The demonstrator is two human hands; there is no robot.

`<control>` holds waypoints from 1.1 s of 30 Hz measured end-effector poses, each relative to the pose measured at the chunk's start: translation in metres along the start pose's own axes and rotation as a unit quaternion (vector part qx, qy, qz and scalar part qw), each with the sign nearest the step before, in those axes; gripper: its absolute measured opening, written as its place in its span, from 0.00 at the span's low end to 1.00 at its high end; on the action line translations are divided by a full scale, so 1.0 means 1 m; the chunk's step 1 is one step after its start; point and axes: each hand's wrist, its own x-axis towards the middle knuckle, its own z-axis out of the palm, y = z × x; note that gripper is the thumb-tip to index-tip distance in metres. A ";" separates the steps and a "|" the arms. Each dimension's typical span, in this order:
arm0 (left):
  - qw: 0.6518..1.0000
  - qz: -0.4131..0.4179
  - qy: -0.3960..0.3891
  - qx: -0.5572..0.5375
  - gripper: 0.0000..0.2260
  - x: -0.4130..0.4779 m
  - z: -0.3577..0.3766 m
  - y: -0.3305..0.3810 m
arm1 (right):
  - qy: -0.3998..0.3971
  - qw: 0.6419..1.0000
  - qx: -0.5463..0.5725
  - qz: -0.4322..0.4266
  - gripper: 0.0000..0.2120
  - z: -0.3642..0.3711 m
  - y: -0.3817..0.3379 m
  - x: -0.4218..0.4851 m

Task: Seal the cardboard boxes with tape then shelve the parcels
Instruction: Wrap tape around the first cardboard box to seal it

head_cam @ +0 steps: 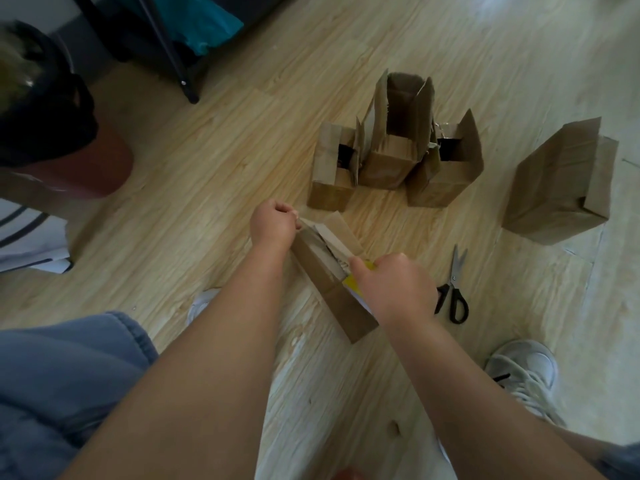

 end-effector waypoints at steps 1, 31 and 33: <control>1.000 0.003 -0.003 0.004 0.10 0.000 0.000 0.000 | 0.000 1.000 0.001 0.001 0.24 0.000 0.000 0.000; 0.966 -0.054 -0.072 0.244 0.26 0.013 0.003 -0.005 | -0.033 0.998 0.052 0.015 0.24 -0.001 -0.003 0.000; 0.971 0.032 -0.010 0.236 0.17 0.003 0.005 -0.006 | -0.034 0.998 0.051 0.014 0.23 -0.002 -0.003 -0.001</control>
